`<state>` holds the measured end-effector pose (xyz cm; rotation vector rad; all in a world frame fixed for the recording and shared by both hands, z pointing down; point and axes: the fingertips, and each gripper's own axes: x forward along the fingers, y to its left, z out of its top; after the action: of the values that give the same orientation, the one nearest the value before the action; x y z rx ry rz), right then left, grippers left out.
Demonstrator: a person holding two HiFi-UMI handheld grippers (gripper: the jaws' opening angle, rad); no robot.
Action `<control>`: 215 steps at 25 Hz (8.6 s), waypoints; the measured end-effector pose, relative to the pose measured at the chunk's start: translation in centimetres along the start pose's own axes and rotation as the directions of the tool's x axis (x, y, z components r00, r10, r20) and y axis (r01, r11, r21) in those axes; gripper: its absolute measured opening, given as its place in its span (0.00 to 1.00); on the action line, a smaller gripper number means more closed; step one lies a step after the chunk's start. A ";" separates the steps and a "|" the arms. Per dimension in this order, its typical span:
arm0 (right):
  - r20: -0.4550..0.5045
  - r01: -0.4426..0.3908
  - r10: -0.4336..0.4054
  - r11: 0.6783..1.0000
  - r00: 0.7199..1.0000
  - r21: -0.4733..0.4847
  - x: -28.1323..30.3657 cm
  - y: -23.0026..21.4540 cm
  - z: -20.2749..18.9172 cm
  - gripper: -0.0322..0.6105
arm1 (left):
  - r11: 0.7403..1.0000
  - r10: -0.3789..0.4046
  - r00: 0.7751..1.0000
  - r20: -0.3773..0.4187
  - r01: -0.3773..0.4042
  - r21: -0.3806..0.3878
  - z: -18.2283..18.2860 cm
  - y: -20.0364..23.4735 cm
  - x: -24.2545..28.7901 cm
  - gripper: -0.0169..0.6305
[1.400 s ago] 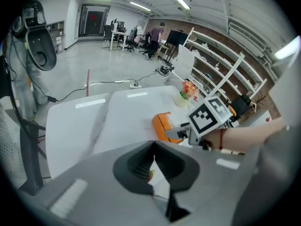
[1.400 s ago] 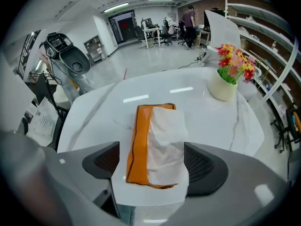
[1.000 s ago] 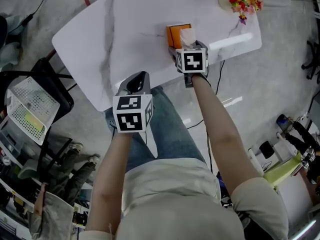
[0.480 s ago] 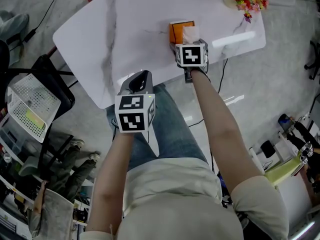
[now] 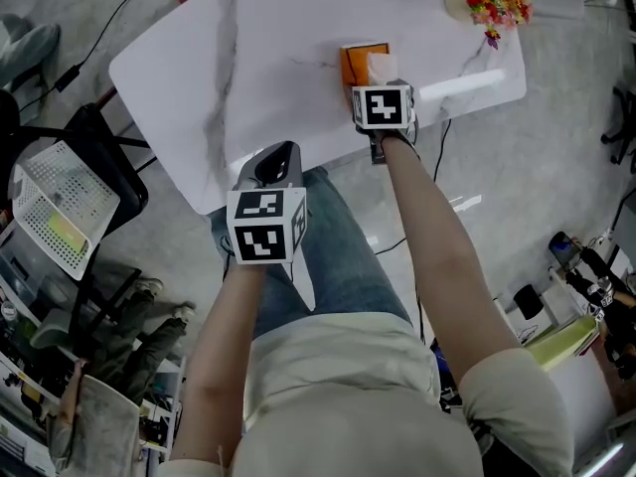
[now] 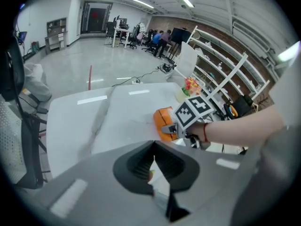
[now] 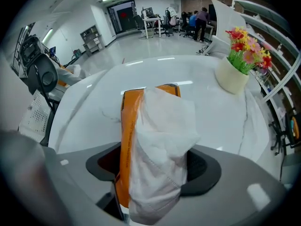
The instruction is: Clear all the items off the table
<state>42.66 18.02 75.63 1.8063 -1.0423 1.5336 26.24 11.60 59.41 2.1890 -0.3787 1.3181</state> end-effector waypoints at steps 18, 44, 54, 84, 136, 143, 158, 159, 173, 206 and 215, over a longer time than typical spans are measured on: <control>0.018 0.040 -0.041 0.999 0.999 0.002 -2.5 1.0 -1.1 0.52 | 1.000 0.004 0.999 0.041 -0.003 -0.027 -0.3 1.0 -2.3 0.04; 0.140 0.002 0.000 1.000 0.990 -0.014 -13.4 8.6 -0.8 0.51 | 0.992 0.072 0.984 0.161 -0.054 -0.112 -1.8 6.1 -11.7 0.04; 0.188 -0.022 0.036 0.997 0.982 -0.076 -17.9 13.8 -0.4 0.50 | 0.986 0.097 0.972 0.213 -0.065 -0.151 -3.5 8.9 -16.2 0.04; 0.151 -0.138 0.236 0.867 0.960 -0.479 -23.1 39.0 2.0 0.50 | 0.908 0.301 0.907 0.294 -0.178 -0.379 -9.1 27.0 -30.2 0.04; -0.112 -0.296 0.400 0.434 0.909 -0.851 -20.3 82.1 3.6 0.50 | 0.682 0.482 0.846 0.230 -0.197 -0.704 -22.2 50.7 -41.6 0.04; -0.129 -0.291 0.382 0.405 0.915 -0.867 -18.7 85.7 4.5 0.50 | 0.672 0.483 0.845 0.228 -0.191 -0.716 -22.4 53.0 -42.0 0.04; -0.148 -0.262 0.325 0.341 0.934 -0.903 -14.3 91.6 6.6 0.50 | 0.662 0.469 0.858 0.210 -0.185 -0.726 -23.2 55.6 -41.4 0.04; -0.149 -0.259 0.322 0.335 0.935 -0.906 -13.9 91.9 6.7 0.50 | 0.662 0.468 0.859 0.209 -0.184 -0.726 -23.3 55.8 -41.3 0.04; -0.159 -0.229 0.274 0.248 0.949 -0.941 -11.0 95.0 7.3 0.50 | 0.645 0.459 0.867 0.193 -0.176 -0.744 -24.8 57.1 -40.7 0.04; -0.067 -0.145 0.316 0.229 0.946 -0.963 -12.9 95.0 8.6 0.57 | 0.650 0.462 0.861 0.212 -0.166 -0.742 -25.0 55.2 -40.9 0.04; -0.055 -0.148 0.329 0.265 0.943 -0.953 -15.1 92.1 7.5 0.24 | 0.647 0.468 0.854 0.226 -0.157 -0.746 -24.3 53.4 -41.3 0.04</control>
<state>-30.49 -35.67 52.48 0.8643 -1.8509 0.5166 -37.77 -18.99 48.75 1.7152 -1.2723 0.6527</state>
